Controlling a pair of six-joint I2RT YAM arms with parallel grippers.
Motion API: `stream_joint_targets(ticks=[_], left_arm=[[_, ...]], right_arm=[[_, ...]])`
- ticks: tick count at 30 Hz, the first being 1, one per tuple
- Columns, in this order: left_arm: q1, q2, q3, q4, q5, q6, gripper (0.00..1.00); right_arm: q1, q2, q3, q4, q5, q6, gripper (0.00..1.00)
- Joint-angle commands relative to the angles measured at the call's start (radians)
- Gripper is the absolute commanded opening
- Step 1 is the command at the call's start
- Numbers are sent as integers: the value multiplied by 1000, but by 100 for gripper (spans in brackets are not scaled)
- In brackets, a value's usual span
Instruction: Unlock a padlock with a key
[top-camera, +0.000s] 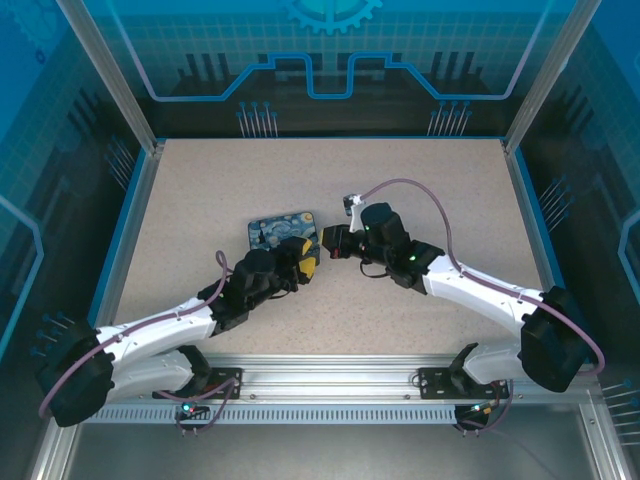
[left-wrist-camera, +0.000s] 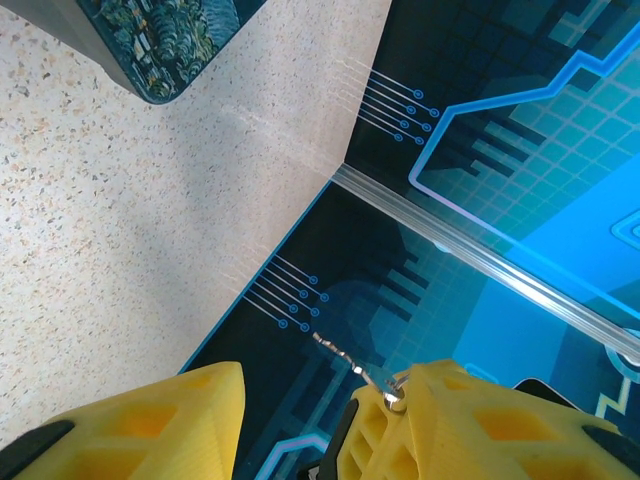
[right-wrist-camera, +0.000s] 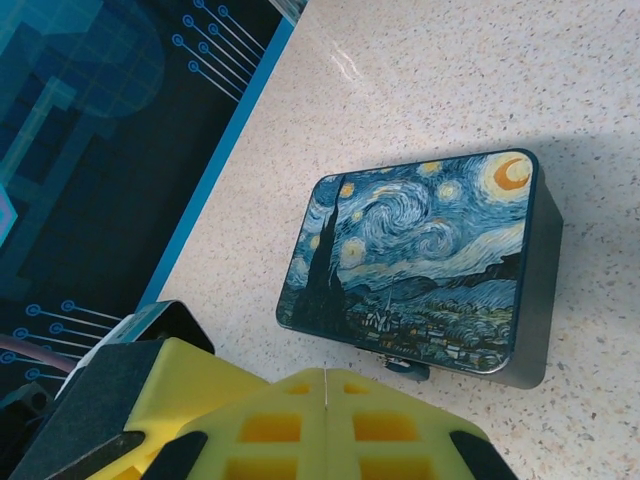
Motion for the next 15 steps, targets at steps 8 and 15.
stream_joint_targets(ticks=[8, 15], left_arm=[[-17, 39, 20, 16, -15, -336, 45], [-24, 51, 25, 32, -23, -360, 46]], right_arm=[[46, -30, -57, 49, 13, 49, 0], [58, -38, -81, 64, 19, 72, 0]])
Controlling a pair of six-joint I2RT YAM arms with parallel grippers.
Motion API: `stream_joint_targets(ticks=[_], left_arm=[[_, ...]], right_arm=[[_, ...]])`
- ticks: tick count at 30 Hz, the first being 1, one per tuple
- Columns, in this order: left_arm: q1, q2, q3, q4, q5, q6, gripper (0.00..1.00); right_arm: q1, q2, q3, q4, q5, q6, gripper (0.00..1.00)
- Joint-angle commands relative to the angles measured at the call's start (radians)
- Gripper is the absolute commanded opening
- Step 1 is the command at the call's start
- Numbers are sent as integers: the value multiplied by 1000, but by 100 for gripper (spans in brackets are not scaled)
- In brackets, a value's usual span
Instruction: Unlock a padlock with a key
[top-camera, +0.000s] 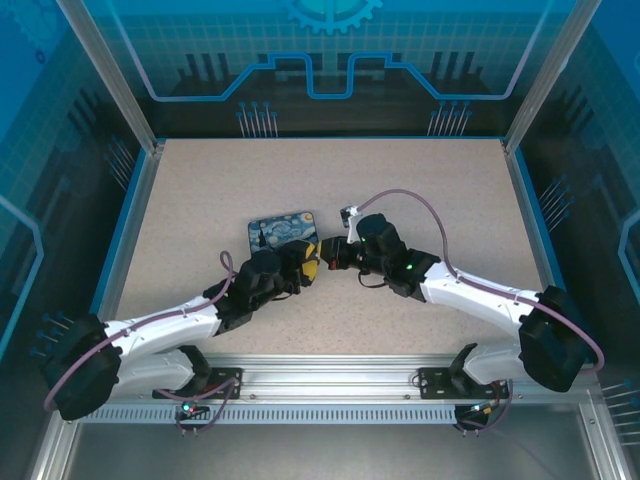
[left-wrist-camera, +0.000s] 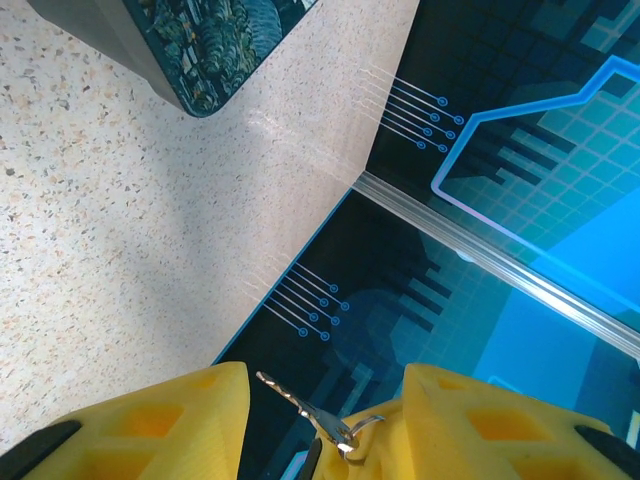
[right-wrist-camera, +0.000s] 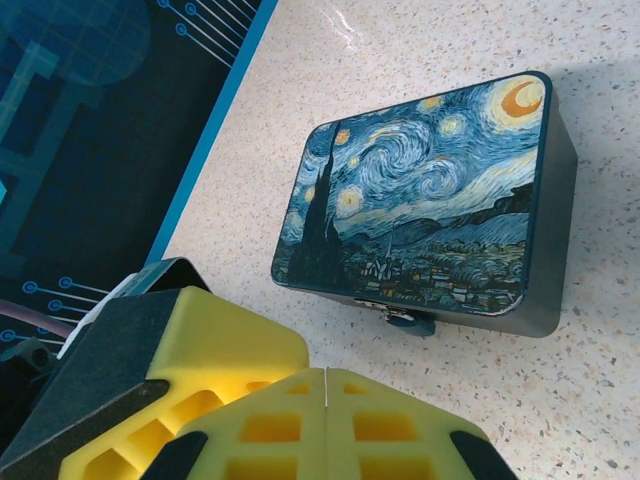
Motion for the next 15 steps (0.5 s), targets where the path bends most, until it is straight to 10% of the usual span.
stream_joint_targets(ticks=[1, 15], left_arm=[[-12, 8, 25, 30, -18, -363, 46], [-18, 27, 32, 42, -17, -383, 47]], right_arm=[[20, -33, -19, 46, 10, 25, 0], [39, -30, -25, 72, 2, 45, 0]])
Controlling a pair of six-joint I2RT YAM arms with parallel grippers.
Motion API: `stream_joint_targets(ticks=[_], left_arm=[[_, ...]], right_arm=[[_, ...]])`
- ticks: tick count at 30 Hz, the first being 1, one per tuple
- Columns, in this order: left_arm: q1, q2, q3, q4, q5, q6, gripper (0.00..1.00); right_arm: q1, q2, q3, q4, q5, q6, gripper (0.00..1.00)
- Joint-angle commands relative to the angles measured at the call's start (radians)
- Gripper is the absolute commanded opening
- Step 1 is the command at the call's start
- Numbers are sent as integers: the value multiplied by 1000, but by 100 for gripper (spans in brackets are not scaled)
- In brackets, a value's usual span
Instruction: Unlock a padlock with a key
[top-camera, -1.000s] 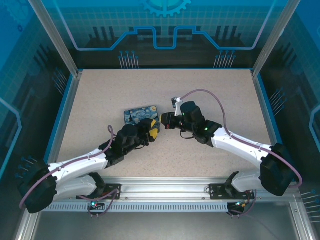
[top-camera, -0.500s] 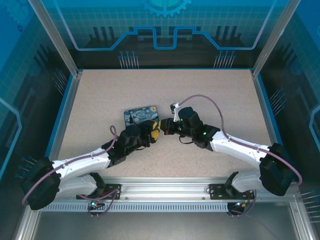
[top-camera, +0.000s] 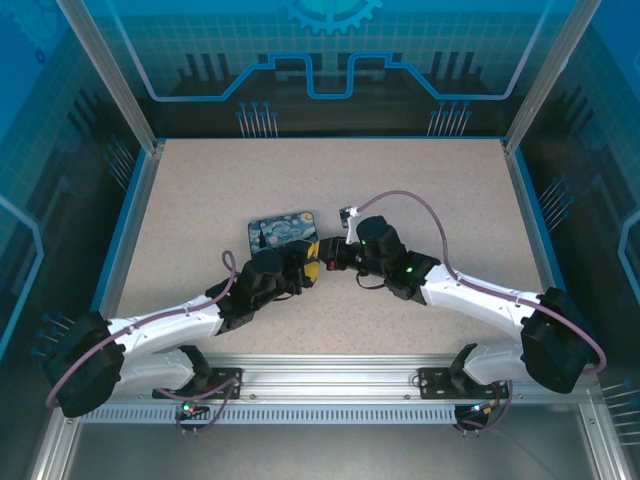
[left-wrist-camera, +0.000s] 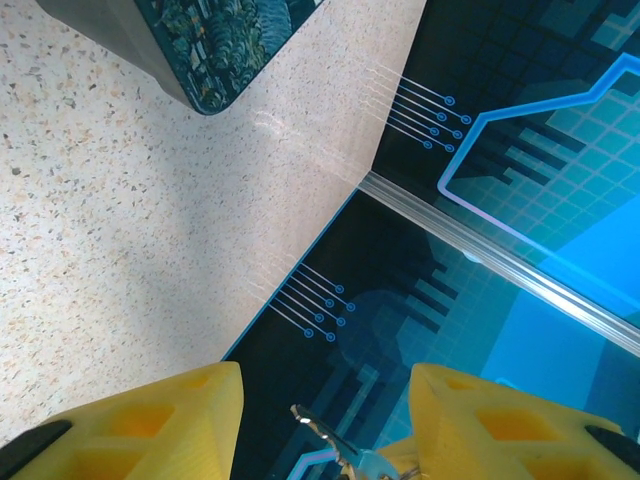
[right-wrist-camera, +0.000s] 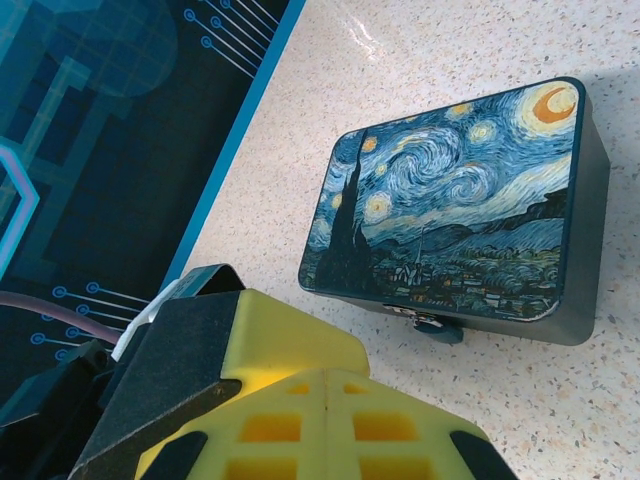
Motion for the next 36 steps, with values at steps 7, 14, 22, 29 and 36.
stream_joint_targets(ticks=[7, 14, 22, 29, 36], left_arm=[[-12, 7, 21, 44, -20, -392, 38], [-12, 6, 24, 34, -23, -385, 20], [-12, 8, 33, 34, -35, -349, 0], [-12, -5, 25, 132, -136, -144, 0], [-10, -33, 73, 247, -268, 559, 0]], right_arm=[[23, -43, -50, 26, 2, 37, 0], [23, -82, -68, -6, 32, 29, 0], [23, -92, -81, -11, 35, 31, 0], [-4, -118, -92, -12, 12, 22, 3], [-131, -182, -145, 84, -211, -20, 39]])
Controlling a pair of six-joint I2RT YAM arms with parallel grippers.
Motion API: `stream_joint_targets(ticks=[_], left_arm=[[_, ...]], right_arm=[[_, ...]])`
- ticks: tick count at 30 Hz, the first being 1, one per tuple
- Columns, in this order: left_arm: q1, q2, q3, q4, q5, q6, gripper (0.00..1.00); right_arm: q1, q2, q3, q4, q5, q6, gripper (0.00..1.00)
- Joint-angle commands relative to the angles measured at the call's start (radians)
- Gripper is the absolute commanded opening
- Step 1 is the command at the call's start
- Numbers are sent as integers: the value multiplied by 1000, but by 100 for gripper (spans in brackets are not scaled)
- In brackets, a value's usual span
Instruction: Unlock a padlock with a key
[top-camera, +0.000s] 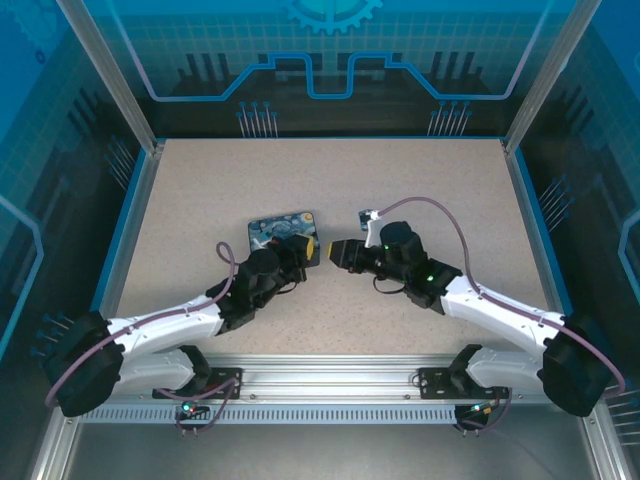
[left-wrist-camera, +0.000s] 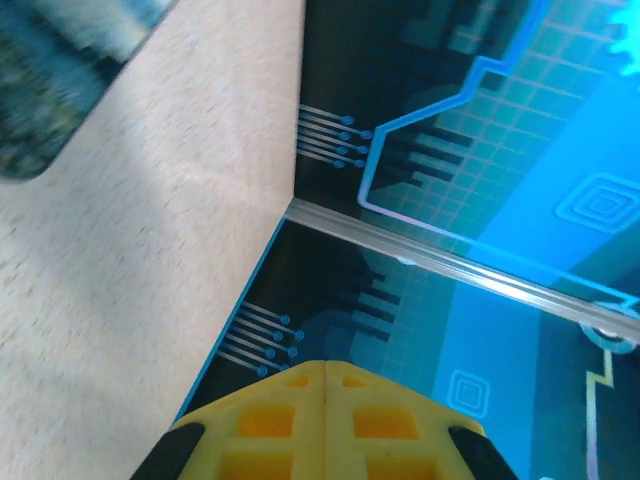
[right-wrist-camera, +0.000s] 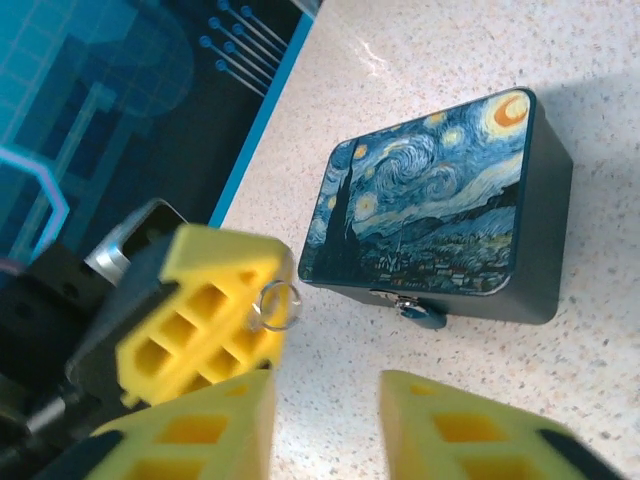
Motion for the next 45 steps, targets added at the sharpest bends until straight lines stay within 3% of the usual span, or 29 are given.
stream_joint_targets(ticks=[1, 4, 7, 11, 16, 22, 29, 45], left_arm=[[1, -29, 71, 109, -82, 430, 0], [1, -15, 91, 201, -15, 691, 0], [1, -6, 128, 207, 86, 870, 0], [0, -19, 196, 103, 233, 1146, 0], [1, -84, 201, 10, 273, 1376, 0], [1, -125, 187, 6, 290, 1437, 0], [1, -122, 187, 40, 309, 1401, 0], [1, -111, 178, 95, 276, 1347, 0]], right_arm=[[-60, -24, -32, 91, -166, -18, 42], [-112, -23, -75, 222, -272, 14, 51], [-144, -7, -91, 341, -355, 40, 56], [-168, -8, -71, 407, -420, 27, 58], [-202, -66, -72, 410, -429, -20, 58], [-215, -74, -89, 566, -474, 15, 55], [-209, -45, -78, 720, -493, 78, 52], [-125, 14, -55, 721, -472, 64, 39]])
